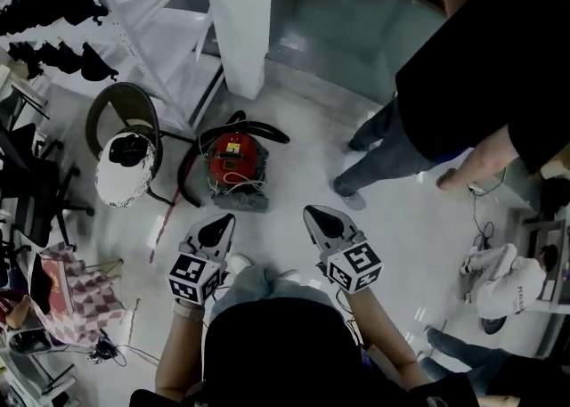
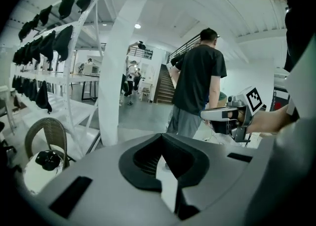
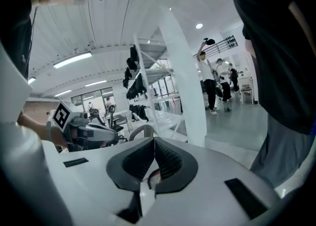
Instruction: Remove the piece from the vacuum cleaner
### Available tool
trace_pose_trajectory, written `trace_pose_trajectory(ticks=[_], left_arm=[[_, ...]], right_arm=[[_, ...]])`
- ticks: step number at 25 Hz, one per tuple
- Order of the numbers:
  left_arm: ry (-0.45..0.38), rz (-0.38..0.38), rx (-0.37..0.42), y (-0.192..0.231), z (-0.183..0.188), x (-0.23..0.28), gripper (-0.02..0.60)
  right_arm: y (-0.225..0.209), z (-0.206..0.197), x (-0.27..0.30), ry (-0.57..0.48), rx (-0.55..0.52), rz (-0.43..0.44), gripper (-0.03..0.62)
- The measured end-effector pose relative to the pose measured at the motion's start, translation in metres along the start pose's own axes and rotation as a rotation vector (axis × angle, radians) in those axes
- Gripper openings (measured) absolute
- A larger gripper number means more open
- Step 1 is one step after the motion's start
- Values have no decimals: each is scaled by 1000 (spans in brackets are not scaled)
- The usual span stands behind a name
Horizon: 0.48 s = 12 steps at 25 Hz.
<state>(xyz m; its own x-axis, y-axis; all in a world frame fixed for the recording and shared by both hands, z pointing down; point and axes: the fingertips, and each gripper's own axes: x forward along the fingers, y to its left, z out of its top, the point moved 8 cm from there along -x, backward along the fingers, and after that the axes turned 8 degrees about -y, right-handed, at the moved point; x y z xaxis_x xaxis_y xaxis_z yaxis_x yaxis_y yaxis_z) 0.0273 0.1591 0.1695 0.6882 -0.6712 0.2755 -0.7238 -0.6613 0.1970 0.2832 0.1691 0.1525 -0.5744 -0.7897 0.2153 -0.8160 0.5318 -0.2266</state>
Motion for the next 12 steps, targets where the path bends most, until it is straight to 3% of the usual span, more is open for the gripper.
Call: trace_pose_trajectory(ticks=[7,12], left_arm=[[38,69,-54,80,-25,-22,18],[68,66,-82,121,-48,-30,20]], right_arm=[[25,-22,86,123,-31,58,28],[40,-46,134,206,-63,74,28]])
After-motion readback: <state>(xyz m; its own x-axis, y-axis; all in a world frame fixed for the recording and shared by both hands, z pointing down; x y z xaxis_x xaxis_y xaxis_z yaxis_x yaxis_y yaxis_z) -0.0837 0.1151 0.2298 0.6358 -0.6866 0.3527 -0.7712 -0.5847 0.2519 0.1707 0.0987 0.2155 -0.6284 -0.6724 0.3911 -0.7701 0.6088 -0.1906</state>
